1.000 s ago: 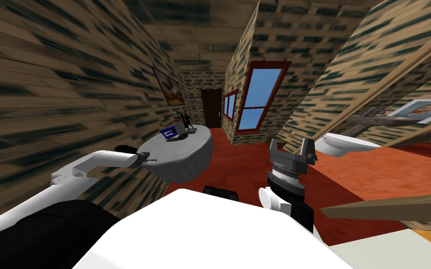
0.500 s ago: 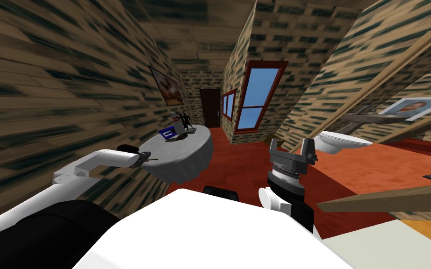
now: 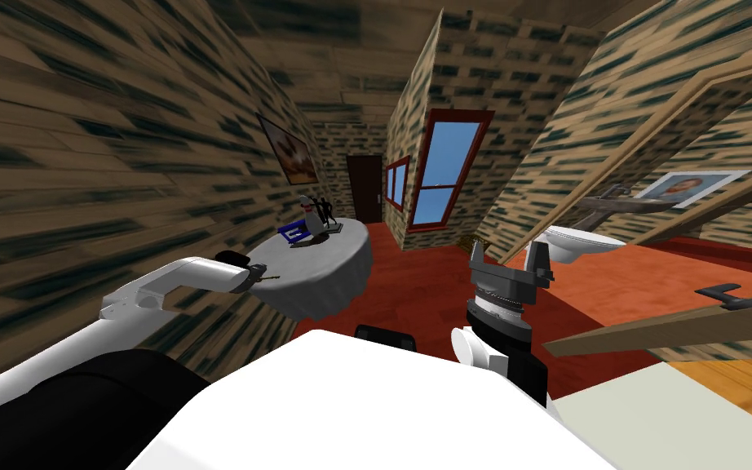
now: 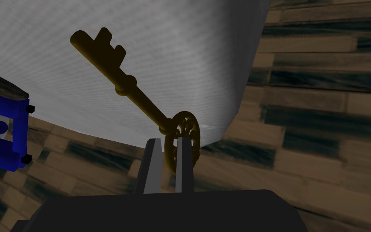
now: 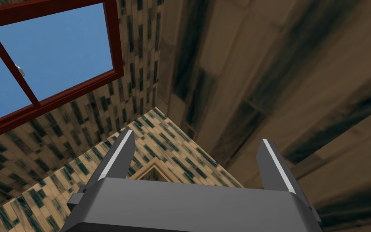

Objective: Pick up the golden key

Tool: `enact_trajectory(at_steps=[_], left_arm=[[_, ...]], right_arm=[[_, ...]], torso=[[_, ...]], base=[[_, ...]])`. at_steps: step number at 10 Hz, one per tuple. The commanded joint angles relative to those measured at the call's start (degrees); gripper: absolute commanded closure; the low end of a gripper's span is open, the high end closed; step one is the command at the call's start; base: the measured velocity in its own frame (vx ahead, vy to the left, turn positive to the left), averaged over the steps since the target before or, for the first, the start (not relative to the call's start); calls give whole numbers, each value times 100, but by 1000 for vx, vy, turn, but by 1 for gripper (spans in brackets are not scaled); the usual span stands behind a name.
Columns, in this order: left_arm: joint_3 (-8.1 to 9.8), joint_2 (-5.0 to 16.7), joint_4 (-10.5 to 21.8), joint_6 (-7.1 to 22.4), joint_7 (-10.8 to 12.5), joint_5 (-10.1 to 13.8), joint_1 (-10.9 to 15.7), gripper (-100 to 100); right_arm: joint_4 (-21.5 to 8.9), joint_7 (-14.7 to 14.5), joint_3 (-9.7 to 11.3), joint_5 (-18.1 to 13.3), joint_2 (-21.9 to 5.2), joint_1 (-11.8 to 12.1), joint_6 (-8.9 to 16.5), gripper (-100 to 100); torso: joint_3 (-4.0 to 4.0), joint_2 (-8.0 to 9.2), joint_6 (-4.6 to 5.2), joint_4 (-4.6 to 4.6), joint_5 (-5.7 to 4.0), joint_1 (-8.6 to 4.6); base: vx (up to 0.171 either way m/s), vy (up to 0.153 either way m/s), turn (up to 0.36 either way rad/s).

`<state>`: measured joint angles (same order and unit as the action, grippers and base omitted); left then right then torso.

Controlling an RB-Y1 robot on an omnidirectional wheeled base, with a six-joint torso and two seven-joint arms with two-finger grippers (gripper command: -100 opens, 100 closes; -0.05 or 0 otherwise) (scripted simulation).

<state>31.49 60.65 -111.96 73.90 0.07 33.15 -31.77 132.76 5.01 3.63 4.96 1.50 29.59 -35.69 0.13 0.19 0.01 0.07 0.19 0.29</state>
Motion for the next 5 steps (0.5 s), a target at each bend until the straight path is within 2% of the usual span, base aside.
enact_trajectory(at_steps=[1,3,5], left_arm=[[-60,31,-259,220,286,-89,-28,100],[-115,72,-577,477,610,-184,-73,100],[-118,74,-543,456,603,-176,-55,100]], right_arm=[[0,0,0,0,0,0,0,0],[0,0,0,0,0,0,0,0],[0,0,0,0,0,0,0,0]], torso=[[0,0,0,0,0,0],[5,9,-2,2,-1,0],[0,0,-4,-1,0,0]], base=[[-74,52,-71],[-75,62,-76],[-29,30,-23]])
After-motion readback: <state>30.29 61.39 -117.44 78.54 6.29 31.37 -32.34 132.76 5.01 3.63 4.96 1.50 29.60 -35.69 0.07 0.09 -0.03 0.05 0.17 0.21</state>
